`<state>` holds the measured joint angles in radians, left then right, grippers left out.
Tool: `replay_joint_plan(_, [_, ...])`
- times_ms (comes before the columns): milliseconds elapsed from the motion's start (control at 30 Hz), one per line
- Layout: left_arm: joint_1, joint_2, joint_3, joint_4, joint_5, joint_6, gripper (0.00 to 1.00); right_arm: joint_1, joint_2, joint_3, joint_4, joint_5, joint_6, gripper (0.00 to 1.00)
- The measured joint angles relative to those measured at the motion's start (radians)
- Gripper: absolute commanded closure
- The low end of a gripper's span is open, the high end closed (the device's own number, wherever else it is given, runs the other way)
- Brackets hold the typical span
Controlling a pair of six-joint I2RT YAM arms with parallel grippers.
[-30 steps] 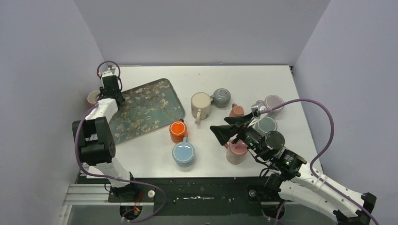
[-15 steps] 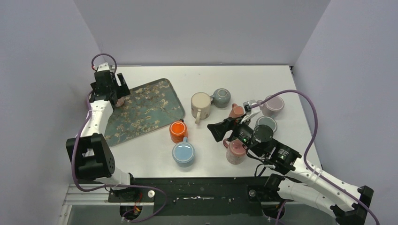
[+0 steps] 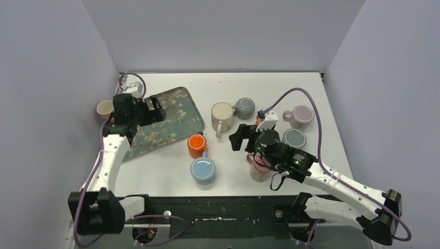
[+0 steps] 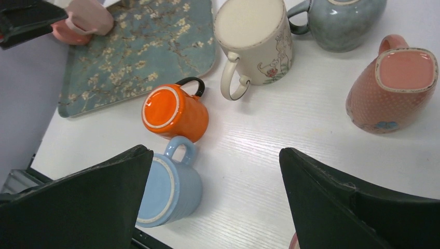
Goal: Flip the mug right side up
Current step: Turn over the cup at the center of the board.
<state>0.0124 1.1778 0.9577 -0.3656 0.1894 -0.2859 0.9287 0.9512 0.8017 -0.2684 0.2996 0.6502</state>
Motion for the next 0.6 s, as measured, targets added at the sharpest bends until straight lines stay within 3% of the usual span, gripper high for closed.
replay_joint_plan(100, [-0.066,-0.123,-0.102,-0.001,0.085,-0.028,0.03,-0.012,0.082,0.031,0.0,-0.001,0.017,0.16])
replay_joint_plan(267, [-0.069,-0.249,-0.179,0.006,0.117,-0.043,0.03,-0.047,0.205,0.037,0.047,-0.009,0.05,0.45])
replay_joint_plan(600, [-0.079,-0.403,-0.302,-0.008,0.089,-0.016,0.03,-0.079,0.543,0.176,0.123,-0.027,0.097,0.49])
